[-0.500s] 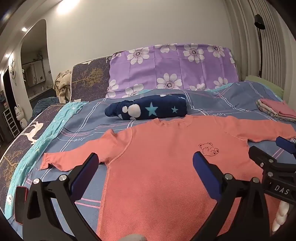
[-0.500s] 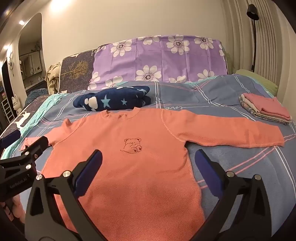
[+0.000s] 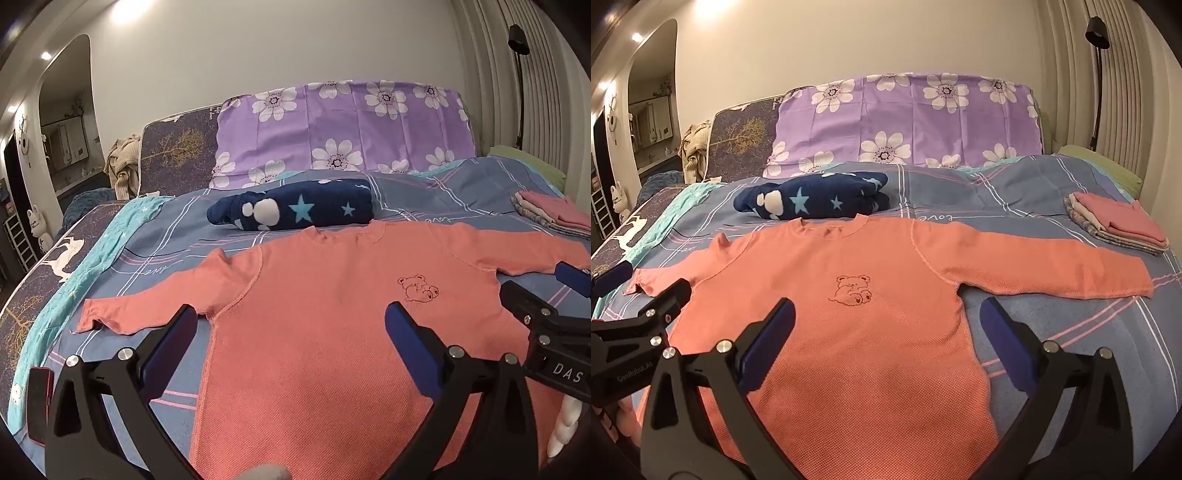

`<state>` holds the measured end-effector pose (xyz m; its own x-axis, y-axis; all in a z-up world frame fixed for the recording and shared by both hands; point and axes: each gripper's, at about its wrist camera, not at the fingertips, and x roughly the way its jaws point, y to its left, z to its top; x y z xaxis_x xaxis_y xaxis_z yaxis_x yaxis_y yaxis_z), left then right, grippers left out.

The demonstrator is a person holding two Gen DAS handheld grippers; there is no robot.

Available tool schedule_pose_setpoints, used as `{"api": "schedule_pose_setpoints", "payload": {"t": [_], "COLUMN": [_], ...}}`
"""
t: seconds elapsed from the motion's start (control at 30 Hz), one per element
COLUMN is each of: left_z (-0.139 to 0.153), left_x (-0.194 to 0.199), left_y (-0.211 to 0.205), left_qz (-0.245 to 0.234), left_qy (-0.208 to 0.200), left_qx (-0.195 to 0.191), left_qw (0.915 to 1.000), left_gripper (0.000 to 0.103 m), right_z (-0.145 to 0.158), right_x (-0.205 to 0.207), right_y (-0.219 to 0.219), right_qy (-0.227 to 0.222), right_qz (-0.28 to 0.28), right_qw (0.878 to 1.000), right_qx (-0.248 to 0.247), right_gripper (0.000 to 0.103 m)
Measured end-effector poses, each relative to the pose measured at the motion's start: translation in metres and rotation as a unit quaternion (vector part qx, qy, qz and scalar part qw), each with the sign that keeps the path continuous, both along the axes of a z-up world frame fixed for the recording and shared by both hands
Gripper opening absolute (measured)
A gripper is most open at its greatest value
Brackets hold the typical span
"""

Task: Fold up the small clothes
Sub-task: 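Move both grippers over the coral shirt toward its sides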

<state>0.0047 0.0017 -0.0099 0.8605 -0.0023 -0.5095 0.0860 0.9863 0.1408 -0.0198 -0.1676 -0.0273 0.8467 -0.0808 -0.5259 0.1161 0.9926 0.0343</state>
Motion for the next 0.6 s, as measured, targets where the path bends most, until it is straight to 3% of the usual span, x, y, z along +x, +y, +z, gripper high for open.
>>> {"api": "schedule_pose_setpoints", "payload": {"t": [0.6], "left_z": [-0.0067], "left_x": [0.0002], "left_y": [0.002], "left_qz": [0.001], "left_qy": [0.004], "left_qx": [0.001], "left_qw": [1.0], "left_gripper": [0.102], "right_z": [-0.0009], "right_x": [-0.0018], "right_y": [0.0026], "right_qy": [-0.002], "right_qz": [0.001], "right_qw": [1.0], "right_qx": [-0.002], "right_gripper": [0.101]}}
